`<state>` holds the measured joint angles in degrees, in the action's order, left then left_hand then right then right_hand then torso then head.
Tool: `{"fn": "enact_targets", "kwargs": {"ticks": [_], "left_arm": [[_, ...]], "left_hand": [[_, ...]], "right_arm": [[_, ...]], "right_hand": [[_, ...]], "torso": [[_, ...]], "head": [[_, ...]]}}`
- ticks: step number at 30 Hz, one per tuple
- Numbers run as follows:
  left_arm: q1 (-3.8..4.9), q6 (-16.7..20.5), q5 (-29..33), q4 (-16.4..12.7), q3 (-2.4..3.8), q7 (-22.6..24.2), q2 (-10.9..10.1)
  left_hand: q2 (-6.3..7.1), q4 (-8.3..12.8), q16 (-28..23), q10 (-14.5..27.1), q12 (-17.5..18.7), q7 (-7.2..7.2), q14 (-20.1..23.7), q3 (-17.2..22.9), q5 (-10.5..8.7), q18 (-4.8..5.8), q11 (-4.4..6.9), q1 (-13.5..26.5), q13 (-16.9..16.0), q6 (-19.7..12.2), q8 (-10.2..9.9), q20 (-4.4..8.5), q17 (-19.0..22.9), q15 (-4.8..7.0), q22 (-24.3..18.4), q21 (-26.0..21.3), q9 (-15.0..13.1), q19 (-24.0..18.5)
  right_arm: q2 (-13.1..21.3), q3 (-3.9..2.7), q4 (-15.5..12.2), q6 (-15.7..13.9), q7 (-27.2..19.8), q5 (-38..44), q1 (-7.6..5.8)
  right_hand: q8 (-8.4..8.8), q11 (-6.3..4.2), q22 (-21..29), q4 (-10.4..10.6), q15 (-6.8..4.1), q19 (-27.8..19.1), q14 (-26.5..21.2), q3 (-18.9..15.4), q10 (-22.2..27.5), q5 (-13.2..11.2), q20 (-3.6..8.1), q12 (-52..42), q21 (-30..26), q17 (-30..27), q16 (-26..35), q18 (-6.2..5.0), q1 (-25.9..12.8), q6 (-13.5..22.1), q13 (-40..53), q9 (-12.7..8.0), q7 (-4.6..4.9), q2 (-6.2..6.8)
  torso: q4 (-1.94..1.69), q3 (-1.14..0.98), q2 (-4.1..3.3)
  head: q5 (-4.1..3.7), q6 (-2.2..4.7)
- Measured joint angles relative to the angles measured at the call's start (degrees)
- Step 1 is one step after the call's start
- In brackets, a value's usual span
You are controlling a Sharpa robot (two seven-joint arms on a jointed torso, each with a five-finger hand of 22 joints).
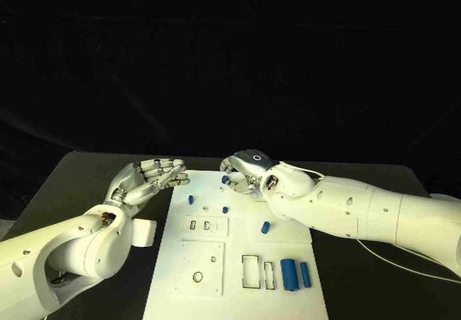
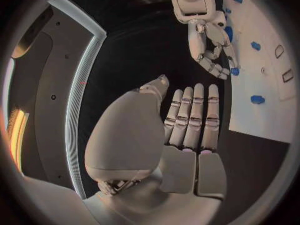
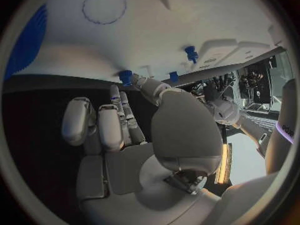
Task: Assemble the parts on the task board
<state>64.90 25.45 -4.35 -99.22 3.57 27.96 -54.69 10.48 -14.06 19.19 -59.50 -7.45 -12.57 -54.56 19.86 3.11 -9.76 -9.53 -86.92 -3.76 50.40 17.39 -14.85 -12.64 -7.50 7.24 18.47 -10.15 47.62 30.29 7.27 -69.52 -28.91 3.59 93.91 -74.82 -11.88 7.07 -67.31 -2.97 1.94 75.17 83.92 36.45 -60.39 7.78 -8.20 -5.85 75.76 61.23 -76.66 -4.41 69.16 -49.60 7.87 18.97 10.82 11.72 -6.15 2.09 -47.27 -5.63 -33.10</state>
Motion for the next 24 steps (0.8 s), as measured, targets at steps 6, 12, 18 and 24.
{"fn": "enact_targets", "kwargs": {"ticks": [6, 12, 18, 24], "left_arm": [[0.00, 0.00, 0.01, 0.12, 0.00, -0.02, -0.20], [0.00, -0.03, 0.03, 0.27, 0.00, -0.05, -0.45], [0.00, -0.11, 0.05, 0.31, -0.01, -0.09, -0.71], [0.00, -0.22, 0.05, 0.29, -0.01, -0.10, -0.71]], "left_hand": [[0.00, 0.00, 0.00, 0.00, 0.00, 0.00, 0.00, 0.00, 0.00, 0.00, 0.00, 0.00, 0.00, 0.00, 0.00, 0.00, 0.00, 0.00, 0.00, 0.00, 0.00, 0.00], [0.00, 0.00, 0.00, 0.00, 0.00, 0.00, 0.00, 0.00, 0.00, 0.01, 0.00, 0.00, 0.00, 0.00, 0.00, 0.00, 0.01, 0.00, 0.00, 0.00, -0.01, 0.00], [0.00, 0.00, 0.00, 0.00, -0.01, 0.00, 0.00, 0.00, 0.00, 0.01, 0.00, 0.00, 0.00, 0.00, -0.17, 0.00, -0.01, 0.00, -0.05, 0.00, -0.01, 0.00], [0.00, 0.00, 0.00, 0.00, -0.01, 0.00, 0.00, 0.00, 0.00, 0.01, 0.00, 0.00, 0.00, 0.00, -0.24, 0.00, -0.05, 0.00, -0.04, 0.00, -0.01, 0.00]], "right_arm": [[4.31, -0.26, -4.79, -0.25, 0.08, -0.54, -0.11], [10.48, -1.01, -10.15, -0.16, 0.46, -3.90, -1.03], [17.64, -1.48, -14.22, 3.43, 1.72, -12.14, -2.92], [20.50, -1.50, -15.05, 8.54, 3.26, -17.75, -3.36]], "right_hand": [[-0.29, -0.20, -1.29, 0.18, 0.00, 0.80, 0.00, -0.18, -1.56, 0.63, 0.11, -1.05, 0.57, 0.38, 0.00, 0.00, 0.00, -1.33, 0.10, 0.39, 0.01, 0.00], [-0.73, -1.76, -3.63, 1.54, -0.97, 2.45, 0.11, -1.78, -9.55, 1.80, 0.97, -5.41, 2.07, 0.31, 0.00, 0.00, -1.20, -1.96, 2.16, 0.71, -0.61, 1.20], [-2.67, -4.01, -7.17, 2.96, -2.82, 5.12, 0.14, -9.60, -15.66, 4.79, 2.98, -18.82, 4.42, -0.22, 0.00, 0.00, -1.22, 2.53, 14.17, 2.94, -2.50, 2.39], [-8.63, -3.14, -7.64, 6.49, -2.89, 6.91, 0.21, -17.58, -15.14, 5.74, 2.34, -58.40, 6.43, -0.60, 0.00, 0.90, 1.06, 8.84, 54.40, 6.88, -1.89, 0.11]], "torso": [[0.10, -0.03, 0.03], [0.34, -0.10, 0.19], [0.82, -0.20, 0.41], [1.12, -0.30, 0.57]], "head": [[-0.01, 0.01], [-0.19, 0.36], [-0.35, 0.58], [-0.44, 0.68]]}}
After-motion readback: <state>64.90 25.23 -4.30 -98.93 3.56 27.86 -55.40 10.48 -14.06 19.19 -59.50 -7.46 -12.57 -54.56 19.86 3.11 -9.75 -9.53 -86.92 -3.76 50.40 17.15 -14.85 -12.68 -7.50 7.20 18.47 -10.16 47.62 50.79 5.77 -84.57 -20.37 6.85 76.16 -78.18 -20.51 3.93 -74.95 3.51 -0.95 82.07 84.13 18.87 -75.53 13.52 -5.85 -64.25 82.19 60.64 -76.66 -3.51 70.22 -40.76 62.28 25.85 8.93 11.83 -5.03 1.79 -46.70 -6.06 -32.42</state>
